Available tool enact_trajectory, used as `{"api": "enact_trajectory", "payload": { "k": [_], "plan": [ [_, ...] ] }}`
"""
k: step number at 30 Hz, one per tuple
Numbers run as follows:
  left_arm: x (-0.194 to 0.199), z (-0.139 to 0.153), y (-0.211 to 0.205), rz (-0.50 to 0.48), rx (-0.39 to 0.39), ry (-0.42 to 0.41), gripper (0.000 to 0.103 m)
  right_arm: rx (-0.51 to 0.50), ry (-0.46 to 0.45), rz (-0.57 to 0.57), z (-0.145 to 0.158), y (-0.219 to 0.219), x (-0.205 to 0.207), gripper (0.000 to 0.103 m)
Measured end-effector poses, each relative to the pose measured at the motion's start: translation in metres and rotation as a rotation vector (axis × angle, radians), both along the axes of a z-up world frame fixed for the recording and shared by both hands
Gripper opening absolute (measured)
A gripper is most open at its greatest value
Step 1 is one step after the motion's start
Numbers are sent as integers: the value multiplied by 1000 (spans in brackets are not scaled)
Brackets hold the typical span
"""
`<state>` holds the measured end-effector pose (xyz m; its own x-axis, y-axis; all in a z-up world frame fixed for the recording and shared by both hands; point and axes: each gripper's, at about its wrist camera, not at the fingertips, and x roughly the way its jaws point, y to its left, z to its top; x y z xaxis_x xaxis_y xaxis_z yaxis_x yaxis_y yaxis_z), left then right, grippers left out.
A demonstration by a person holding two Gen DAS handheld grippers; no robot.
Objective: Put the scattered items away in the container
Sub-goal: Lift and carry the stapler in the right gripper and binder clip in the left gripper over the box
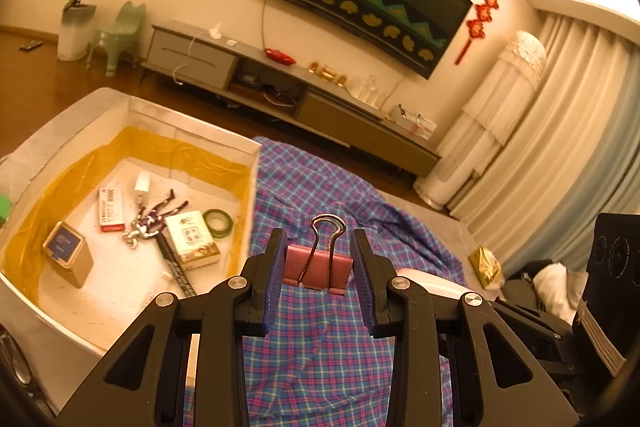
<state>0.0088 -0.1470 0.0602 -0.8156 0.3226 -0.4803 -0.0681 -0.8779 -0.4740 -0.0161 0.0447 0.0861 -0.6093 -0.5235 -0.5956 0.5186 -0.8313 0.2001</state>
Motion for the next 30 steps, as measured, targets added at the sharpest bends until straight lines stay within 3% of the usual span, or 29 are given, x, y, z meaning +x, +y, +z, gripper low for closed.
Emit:
{"api": "enact_trajectory", "payload": {
  "k": [16, 30],
  "plan": [
    [0, -3, -62, 116, 75, -14, 34, 11, -29, 85, -3, -46, -36, 27],
    [-3, -12, -92, 185, 97, -46, 34, 27, -68, 145, -14, -79, -61, 27]
  ]
}}
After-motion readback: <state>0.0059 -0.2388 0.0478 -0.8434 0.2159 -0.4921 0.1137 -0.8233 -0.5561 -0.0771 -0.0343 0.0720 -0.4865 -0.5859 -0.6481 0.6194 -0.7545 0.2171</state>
